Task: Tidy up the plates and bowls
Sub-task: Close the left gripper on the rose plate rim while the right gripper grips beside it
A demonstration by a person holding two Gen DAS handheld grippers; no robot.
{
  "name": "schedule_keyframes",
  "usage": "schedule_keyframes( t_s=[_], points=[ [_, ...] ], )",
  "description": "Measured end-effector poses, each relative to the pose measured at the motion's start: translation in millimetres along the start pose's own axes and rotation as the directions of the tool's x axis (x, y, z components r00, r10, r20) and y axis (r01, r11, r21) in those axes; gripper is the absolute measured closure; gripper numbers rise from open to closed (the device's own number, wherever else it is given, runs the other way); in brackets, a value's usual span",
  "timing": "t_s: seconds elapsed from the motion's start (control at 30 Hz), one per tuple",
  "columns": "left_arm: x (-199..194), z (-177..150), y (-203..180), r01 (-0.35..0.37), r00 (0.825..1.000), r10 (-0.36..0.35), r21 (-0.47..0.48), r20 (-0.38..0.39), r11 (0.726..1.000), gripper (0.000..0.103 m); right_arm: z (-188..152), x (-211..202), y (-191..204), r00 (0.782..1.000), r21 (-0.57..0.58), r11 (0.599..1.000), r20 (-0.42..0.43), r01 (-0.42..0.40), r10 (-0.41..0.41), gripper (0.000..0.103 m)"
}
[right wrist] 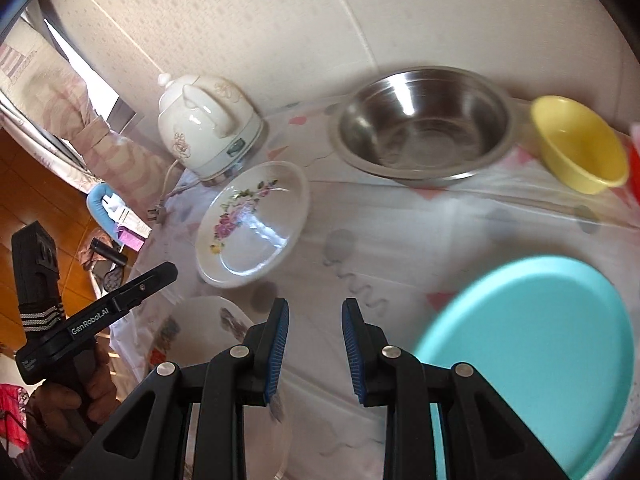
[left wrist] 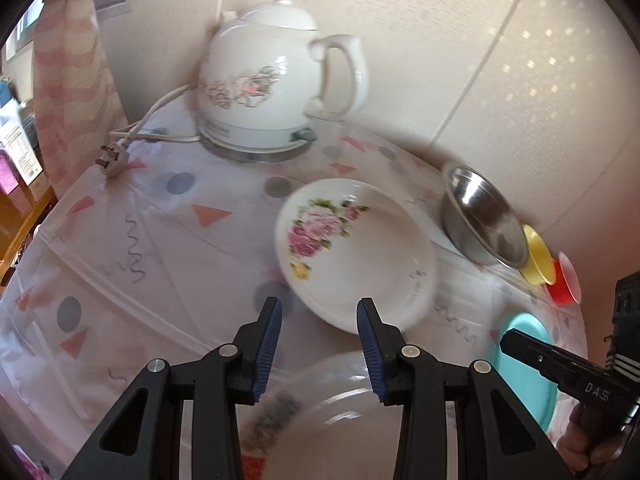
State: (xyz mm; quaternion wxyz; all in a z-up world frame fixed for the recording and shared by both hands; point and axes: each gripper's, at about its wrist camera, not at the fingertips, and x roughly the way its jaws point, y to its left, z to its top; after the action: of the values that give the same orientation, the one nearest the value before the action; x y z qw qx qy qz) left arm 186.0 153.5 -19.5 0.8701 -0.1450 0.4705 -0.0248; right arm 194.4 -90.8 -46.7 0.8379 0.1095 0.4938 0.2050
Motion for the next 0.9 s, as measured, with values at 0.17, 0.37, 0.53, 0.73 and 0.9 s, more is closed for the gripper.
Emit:
schedule_keyframes(
  t_s=[0.17,0.37,0.53,0.73,0.9],
  points=[
    [13.5,17.9,19.5,0.008,1.0,-0.008,-0.032,-0.016,0.999,0.065,17.8,28.1,8.9,0.999,0.013,1.0,-0.03,-0.013,0.013,0.075],
    [30.0,33.1,26.1,0.03,0.999,-0.031,-0.035,-0.032,0.999,0.067,33.2,52.0,8.4,0.999,0.057,0.998,-0.045,-0.007,0.009,0.075],
    [45.3,42.7,22.3,0.03,0.999,-0.03,-0.005,-0.04,1.0,0.073,40.3,65.5,5.0,0.998,0.078,0.997,-0.057,0.009,-0.005,0.075],
    [65.7,47.1,21.3,0.024,0.997,-0.023,0.013,-0.067,1.0,0.082,45.4,78.3,5.5,0.997,0.076,0.997,-0.07,0.016,-0.01,0.077],
    [77.8,48.3,18.0,0.028,0.996,-0.027,0.011,-0.083,1.0,0.084,46.3,90.9,4.1,0.997,0.083,0.996,-0.078,0.017,-0.01,0.085]
  ],
)
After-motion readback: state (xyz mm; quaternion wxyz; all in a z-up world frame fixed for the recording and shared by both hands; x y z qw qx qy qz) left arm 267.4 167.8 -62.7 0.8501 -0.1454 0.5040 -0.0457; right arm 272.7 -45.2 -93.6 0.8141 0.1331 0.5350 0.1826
